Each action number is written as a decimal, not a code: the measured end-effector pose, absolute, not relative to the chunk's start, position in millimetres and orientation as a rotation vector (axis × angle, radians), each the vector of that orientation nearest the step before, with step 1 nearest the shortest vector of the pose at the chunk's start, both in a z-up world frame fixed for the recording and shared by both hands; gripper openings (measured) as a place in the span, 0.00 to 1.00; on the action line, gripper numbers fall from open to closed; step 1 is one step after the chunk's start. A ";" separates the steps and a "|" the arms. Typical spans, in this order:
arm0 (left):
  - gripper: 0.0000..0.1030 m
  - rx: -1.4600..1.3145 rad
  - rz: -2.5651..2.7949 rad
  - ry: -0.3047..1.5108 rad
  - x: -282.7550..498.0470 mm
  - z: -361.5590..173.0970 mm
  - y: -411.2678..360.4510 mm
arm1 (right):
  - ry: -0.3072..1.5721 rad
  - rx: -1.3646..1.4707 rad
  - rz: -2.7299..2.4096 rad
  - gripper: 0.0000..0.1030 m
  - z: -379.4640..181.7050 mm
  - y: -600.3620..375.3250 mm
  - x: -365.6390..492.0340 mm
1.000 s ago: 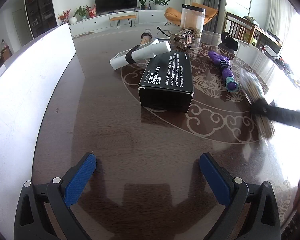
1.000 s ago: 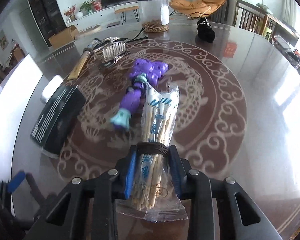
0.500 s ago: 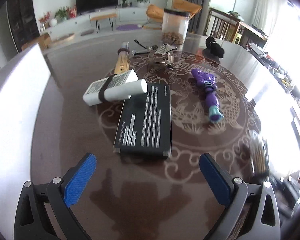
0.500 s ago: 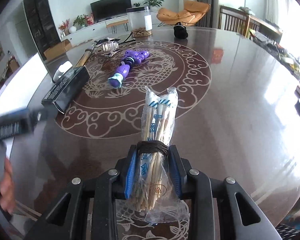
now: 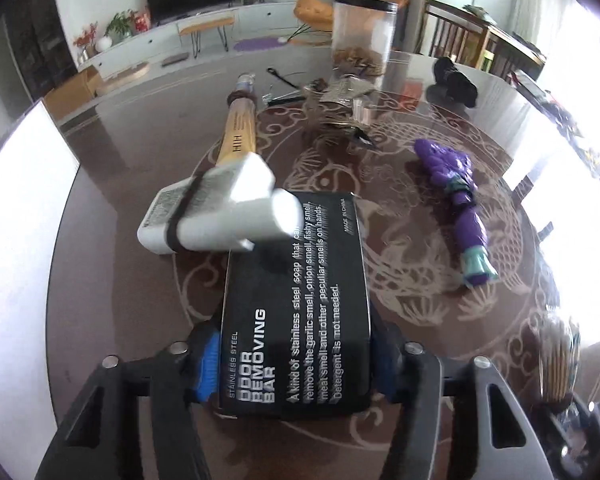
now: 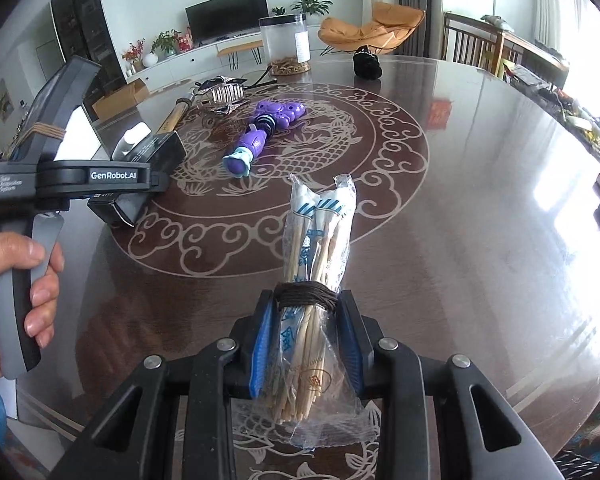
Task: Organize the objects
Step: 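Grasp the black odor removing bar box with the left tool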
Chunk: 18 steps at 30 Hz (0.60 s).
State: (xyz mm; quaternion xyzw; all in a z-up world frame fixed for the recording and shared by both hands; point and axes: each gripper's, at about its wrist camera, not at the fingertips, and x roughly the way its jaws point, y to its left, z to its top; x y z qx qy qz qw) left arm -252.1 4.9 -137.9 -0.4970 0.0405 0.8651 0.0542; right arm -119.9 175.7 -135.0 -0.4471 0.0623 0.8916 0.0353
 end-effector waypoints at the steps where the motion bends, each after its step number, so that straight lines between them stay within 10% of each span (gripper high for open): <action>1: 0.56 -1.501 2.626 0.139 -245.5 -138.5 7.0 | 0.186 -1.374 2.739 0.31 -135.1 175.5 -120.0; 8: 0.58 -1.483 2.652 0.101 -153.4 -138.4 -0.6 | 0.171 -1.376 2.737 0.32 -135.9 174.9 -121.0; 11: 0.89 -1.545 2.625 0.095 -132.1 -142.4 -6.3 | 0.171 -1.383 2.736 0.32 -135.8 174.8 -119.6; 13: 0.90 -1.556 2.606 0.115 -126.3 -145.5 -5.4 | 0.180 -1.395 2.740 0.38 -135.4 174.2 -119.3; 15: 0.90 -1.550 2.629 0.165 -129.3 -144.6 -6.9 | 0.175 -1.423 2.731 0.67 -135.8 172.3 -122.2; 18: 0.96 -1.566 2.636 0.183 -138.5 -144.1 -9.5 | 0.116 -1.492 2.705 0.75 -136.6 168.1 -133.2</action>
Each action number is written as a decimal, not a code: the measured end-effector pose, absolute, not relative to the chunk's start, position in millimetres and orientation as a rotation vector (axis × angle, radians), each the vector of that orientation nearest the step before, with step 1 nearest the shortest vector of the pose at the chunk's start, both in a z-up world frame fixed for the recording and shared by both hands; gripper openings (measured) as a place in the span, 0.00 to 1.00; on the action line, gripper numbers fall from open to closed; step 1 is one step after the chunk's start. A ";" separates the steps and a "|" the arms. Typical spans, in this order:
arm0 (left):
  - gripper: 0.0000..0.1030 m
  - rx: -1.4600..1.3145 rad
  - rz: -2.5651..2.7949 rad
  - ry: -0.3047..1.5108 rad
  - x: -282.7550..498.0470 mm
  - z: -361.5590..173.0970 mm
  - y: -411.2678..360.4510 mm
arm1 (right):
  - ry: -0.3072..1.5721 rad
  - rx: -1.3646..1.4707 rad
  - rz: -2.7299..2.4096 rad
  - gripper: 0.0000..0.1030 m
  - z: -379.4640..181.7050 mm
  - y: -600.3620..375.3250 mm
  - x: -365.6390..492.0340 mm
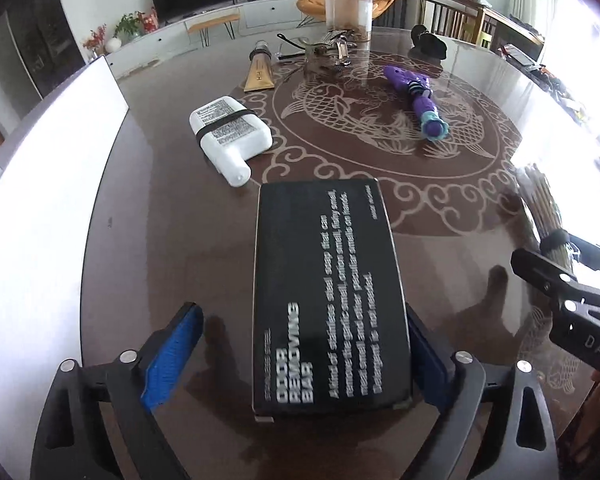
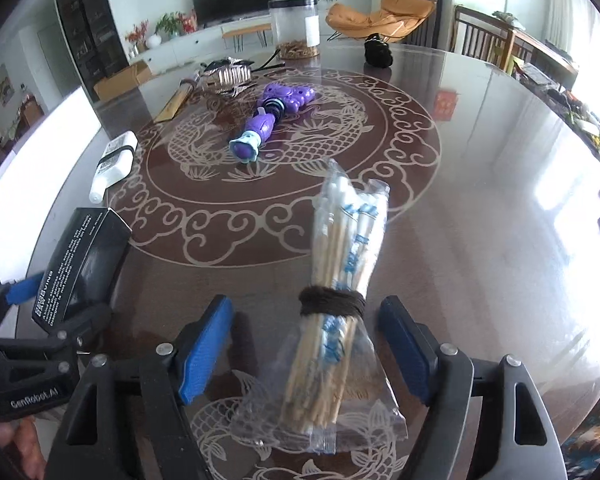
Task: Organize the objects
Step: 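Grasp the black odor removing bar box with the left tool, then carry the stick bag and bar box into the cardboard box, release both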
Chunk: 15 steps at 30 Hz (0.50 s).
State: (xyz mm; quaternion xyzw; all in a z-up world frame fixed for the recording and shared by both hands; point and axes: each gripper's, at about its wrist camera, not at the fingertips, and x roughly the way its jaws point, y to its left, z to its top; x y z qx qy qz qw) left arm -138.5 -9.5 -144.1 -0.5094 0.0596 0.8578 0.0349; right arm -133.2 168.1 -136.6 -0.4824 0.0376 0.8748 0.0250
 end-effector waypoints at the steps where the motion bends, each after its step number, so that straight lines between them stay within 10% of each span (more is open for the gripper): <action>1: 0.96 -1.576 2.627 0.178 -142.8 -144.6 -10.3 | 0.091 -1.514 2.695 0.75 -136.6 166.6 -136.5; 3: 0.95 -1.564 2.632 0.189 -145.1 -144.7 -10.6 | 0.055 -1.566 2.670 0.74 -136.9 165.3 -142.2; 5: 0.56 -1.483 2.644 0.149 -144.3 -141.5 -12.7 | 0.030 -1.577 2.659 0.57 -135.8 165.5 -143.6; 6: 0.56 -1.467 2.646 0.119 -144.8 -139.9 -13.8 | 0.012 -1.570 2.667 0.30 -133.0 166.3 -143.9; 15: 0.56 -1.376 2.623 -0.062 -121.3 -93.3 -32.9 | 0.225 -1.602 2.769 0.29 -83.7 177.5 -127.7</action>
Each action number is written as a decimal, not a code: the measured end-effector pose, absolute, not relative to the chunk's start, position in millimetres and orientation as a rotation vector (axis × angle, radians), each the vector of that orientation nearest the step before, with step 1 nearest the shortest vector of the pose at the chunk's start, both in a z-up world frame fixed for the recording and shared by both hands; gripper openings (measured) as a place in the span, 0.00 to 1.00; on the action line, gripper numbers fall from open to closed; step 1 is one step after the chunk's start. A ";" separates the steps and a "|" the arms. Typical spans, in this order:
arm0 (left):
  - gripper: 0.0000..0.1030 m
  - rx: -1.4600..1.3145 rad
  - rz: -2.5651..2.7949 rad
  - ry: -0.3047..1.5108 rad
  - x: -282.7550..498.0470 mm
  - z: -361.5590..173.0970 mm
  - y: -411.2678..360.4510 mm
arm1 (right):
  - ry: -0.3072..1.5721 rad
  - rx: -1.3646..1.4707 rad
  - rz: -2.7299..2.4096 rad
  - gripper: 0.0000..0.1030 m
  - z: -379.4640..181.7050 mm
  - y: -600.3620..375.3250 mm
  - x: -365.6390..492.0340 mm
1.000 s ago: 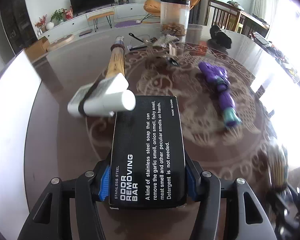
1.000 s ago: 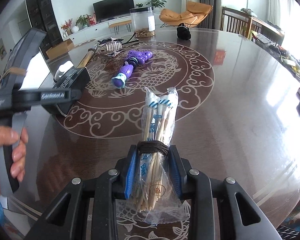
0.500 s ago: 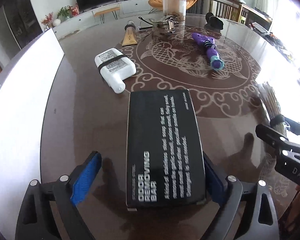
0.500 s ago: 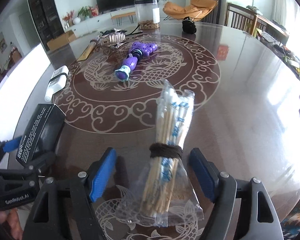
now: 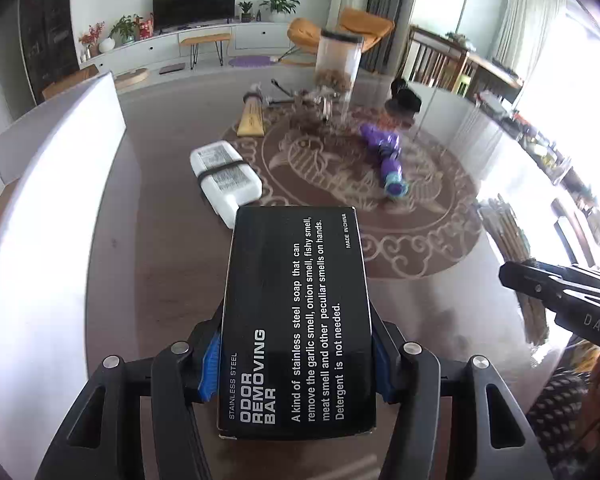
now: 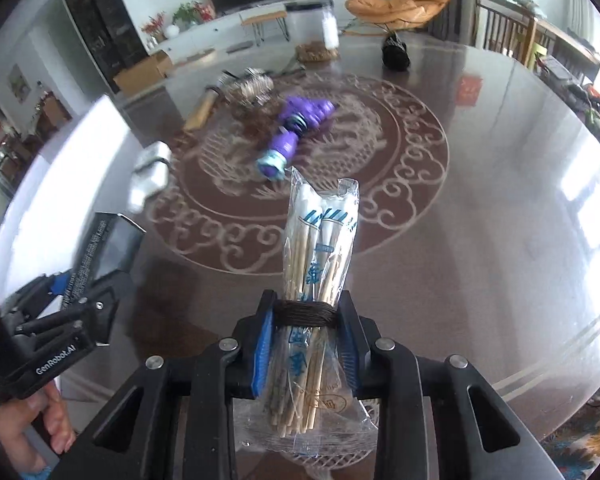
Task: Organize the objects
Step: 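Carry the stick bag and bar box into the cardboard box, release both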
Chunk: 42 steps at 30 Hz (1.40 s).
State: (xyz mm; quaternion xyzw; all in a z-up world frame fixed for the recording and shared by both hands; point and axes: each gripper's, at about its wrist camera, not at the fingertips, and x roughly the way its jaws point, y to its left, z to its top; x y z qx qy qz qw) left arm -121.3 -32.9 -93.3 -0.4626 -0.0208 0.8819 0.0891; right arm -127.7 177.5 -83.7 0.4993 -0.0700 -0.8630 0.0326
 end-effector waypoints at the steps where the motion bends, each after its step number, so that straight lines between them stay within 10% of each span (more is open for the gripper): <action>1: 0.55 -1.359 2.624 -0.100 -119.4 -81.4 -40.0 | -0.221 1.516 -2.657 0.29 -75.6 174.2 -126.5; 16: 0.56 -1.182 2.958 -0.172 -85.3 45.2 -215.1 | -0.170 1.130 -2.395 0.29 63.4 0.2 -148.4; 28: 0.57 -1.542 3.055 -0.282 -97.0 -22.7 -335.2 | 0.052 1.138 -2.172 0.30 54.6 -172.7 -176.5; 32: 0.75 -1.700 3.088 -0.218 -98.5 -43.1 -344.7 | 0.052 1.231 -2.117 0.61 18.4 -197.5 -190.6; 42: 0.80 -1.441 3.065 -0.167 -92.8 -18.9 -275.7 | 0.058 1.143 -2.267 0.77 18.0 -130.3 -175.3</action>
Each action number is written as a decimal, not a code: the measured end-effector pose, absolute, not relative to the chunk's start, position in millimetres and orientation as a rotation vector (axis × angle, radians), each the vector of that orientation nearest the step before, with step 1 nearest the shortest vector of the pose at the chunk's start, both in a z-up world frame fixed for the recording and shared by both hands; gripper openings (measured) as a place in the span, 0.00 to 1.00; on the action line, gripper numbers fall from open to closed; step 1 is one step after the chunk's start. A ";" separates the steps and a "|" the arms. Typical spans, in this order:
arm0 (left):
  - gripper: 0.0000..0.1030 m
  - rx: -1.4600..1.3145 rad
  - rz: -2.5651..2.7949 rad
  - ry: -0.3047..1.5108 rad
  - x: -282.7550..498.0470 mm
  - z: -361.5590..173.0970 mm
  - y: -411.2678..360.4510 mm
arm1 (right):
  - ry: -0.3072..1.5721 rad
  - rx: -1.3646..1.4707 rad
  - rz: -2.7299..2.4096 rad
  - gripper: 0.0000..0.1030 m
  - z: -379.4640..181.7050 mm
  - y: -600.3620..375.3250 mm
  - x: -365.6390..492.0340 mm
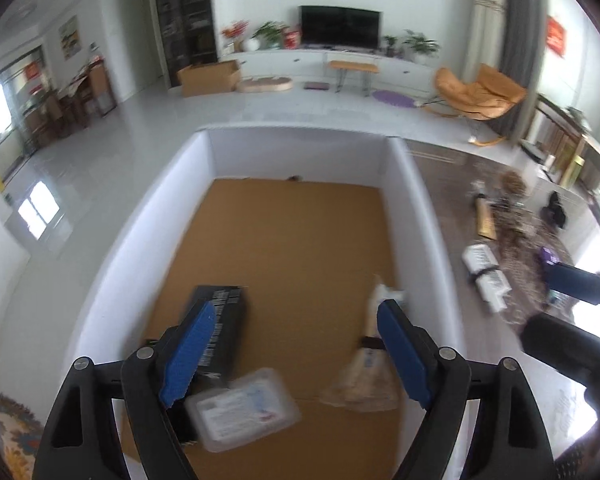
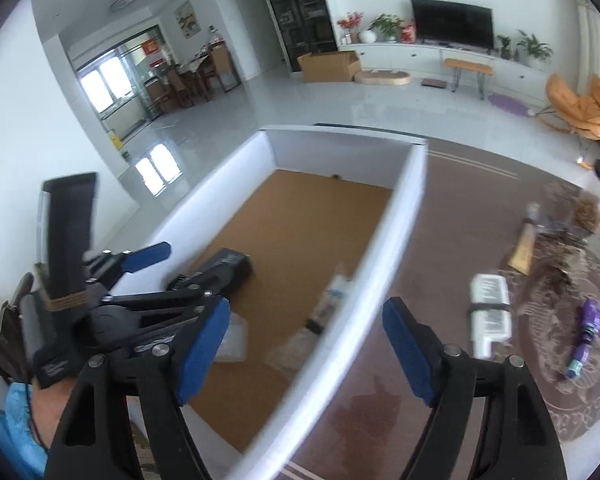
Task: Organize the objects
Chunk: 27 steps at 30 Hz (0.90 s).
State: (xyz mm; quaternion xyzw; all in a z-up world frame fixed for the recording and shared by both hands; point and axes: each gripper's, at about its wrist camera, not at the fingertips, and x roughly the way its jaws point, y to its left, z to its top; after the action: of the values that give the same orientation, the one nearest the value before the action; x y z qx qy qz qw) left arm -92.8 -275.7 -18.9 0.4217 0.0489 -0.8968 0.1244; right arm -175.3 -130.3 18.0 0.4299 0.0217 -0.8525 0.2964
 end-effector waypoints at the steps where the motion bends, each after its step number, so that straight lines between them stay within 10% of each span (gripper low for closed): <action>1: 0.80 1.231 -2.661 0.119 -94.8 -12.2 -251.7 | 0.055 1.146 -2.295 0.77 14.8 -117.9 -174.5; 6: 0.80 1.296 -2.870 0.110 -90.6 -3.6 -167.7 | 0.005 1.197 -2.473 0.81 -8.6 -27.4 -171.2; 10: 1.00 1.419 -2.991 0.135 -85.6 -22.3 -99.6 | 0.055 1.309 -2.683 0.88 -51.8 58.3 -160.3; 27: 1.00 1.542 -2.788 0.029 -165.8 -150.2 -2.8 | -0.102 1.516 -3.011 0.88 -139.8 205.1 -144.3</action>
State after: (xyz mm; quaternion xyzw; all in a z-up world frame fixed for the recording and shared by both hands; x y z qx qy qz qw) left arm -165.8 -2.8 -150.2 0.4838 0.0090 -0.8749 -0.0221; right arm -144.3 205.1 -139.8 0.4465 -0.0299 -0.8868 -0.1155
